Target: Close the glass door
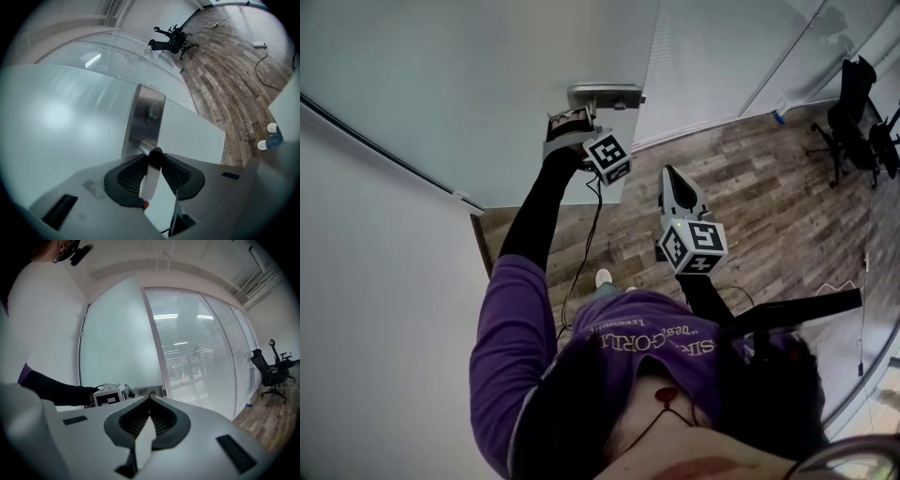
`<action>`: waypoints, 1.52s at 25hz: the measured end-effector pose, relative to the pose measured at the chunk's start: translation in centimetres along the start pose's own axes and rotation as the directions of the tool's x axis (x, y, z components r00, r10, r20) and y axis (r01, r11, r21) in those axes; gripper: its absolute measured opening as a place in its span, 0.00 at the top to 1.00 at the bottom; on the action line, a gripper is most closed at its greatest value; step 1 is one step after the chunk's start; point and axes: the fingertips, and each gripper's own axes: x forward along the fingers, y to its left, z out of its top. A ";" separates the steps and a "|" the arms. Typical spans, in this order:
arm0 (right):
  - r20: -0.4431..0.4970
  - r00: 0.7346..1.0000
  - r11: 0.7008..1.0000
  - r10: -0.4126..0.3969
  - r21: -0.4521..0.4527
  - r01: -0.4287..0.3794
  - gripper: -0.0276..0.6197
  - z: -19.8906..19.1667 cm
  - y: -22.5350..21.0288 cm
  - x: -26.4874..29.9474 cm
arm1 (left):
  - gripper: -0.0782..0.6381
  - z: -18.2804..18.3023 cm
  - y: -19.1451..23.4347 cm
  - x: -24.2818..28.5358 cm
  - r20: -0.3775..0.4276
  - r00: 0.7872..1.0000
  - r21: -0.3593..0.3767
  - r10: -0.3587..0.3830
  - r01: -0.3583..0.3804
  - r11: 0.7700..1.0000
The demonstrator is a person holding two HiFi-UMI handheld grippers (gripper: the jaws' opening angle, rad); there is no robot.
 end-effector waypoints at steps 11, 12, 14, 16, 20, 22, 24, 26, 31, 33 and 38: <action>-0.007 0.999 0.999 -0.046 0.024 0.046 0.98 0.1 -0.2 4.0 | 0.73 2.0 2.6 3.1 0.053 0.999 -0.051 -0.005 0.007 0.999; -0.009 0.999 0.998 -0.053 0.029 0.053 0.98 0.7 -0.4 4.7 | 0.73 2.3 3.4 3.7 0.052 0.999 -0.044 -0.011 0.013 0.999; -0.013 0.998 0.997 -0.065 0.038 0.065 0.98 2.1 -1.0 6.4 | 0.73 3.2 5.3 5.0 0.056 0.998 -0.040 -0.017 0.020 0.999; -0.013 0.997 0.996 -0.076 0.040 0.076 0.98 2.1 -0.8 7.0 | 0.73 3.5 6.0 5.6 0.070 0.998 -0.053 -0.006 0.010 0.999; -0.016 0.996 0.995 -0.093 0.038 0.093 0.98 -1.0 0.2 6.5 | 0.73 2.1 4.1 6.4 0.079 0.997 -0.068 0.010 -0.005 0.998; -0.016 0.995 0.994 -0.101 0.043 0.101 0.98 -0.8 -0.4 6.7 | 0.73 2.1 4.5 7.0 0.055 0.998 -0.045 0.002 0.001 0.999; -0.017 0.994 0.993 -0.105 0.047 0.106 0.98 0.2 -1.2 7.2 | 0.73 2.7 5.6 7.4 0.042 0.999 -0.036 -0.003 0.004 0.999; -0.017 0.995 0.994 -0.100 0.050 0.101 0.98 0.7 -1.7 7.9 | 0.73 3.3 6.3 7.9 0.046 0.999 -0.049 -0.001 0.004 0.999; -0.008 0.998 0.997 -0.061 0.042 0.061 0.98 0.4 -2.6 9.4 | 0.73 3.6 6.0 8.8 0.055 0.998 -0.103 0.020 -0.014 0.995; -0.003 0.999 0.999 -0.039 0.037 0.039 0.98 1.1 -3.1 10.3 | 0.73 3.8 6.3 9.2 0.050 0.999 -0.115 0.021 -0.015 0.993; 0.005 1.000 1.000 0.016 0.016 -0.016 0.98 2.4 -4.3 13.0 | 0.73 3.8 6.7 10.4 0.026 0.999 -0.122 0.021 -0.017 0.992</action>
